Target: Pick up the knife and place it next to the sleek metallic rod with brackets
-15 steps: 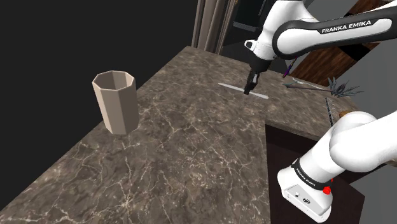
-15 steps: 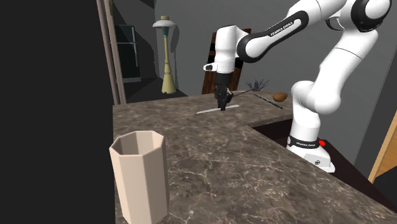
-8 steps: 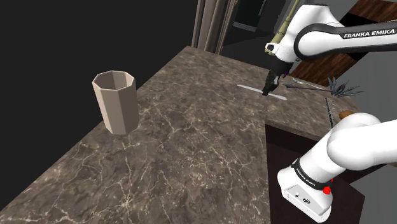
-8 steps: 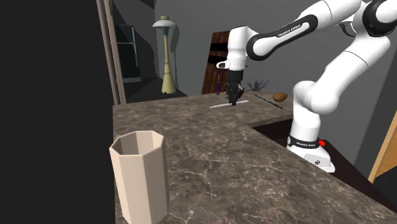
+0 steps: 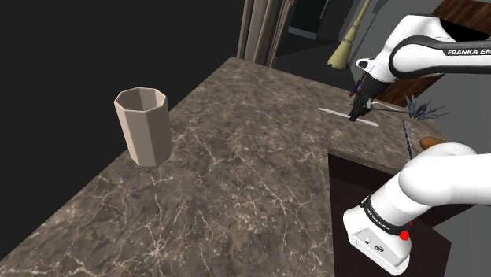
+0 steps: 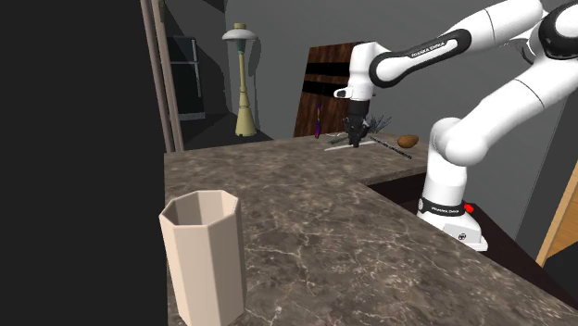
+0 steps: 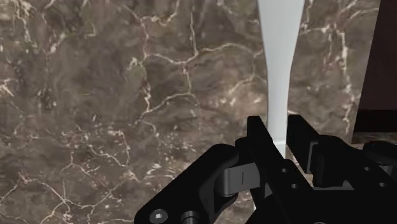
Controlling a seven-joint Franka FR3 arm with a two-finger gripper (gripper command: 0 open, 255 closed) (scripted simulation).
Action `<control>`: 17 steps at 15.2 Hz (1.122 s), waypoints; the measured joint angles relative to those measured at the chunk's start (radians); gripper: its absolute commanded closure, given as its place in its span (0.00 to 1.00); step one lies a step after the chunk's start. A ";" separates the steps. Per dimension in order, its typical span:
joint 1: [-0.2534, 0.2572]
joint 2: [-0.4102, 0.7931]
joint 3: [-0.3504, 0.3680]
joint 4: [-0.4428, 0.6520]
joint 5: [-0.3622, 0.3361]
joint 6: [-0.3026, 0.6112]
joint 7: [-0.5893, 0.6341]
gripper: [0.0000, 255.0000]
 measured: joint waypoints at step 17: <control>-0.151 0.032 -0.252 -0.018 -0.188 0.083 -0.242 1.00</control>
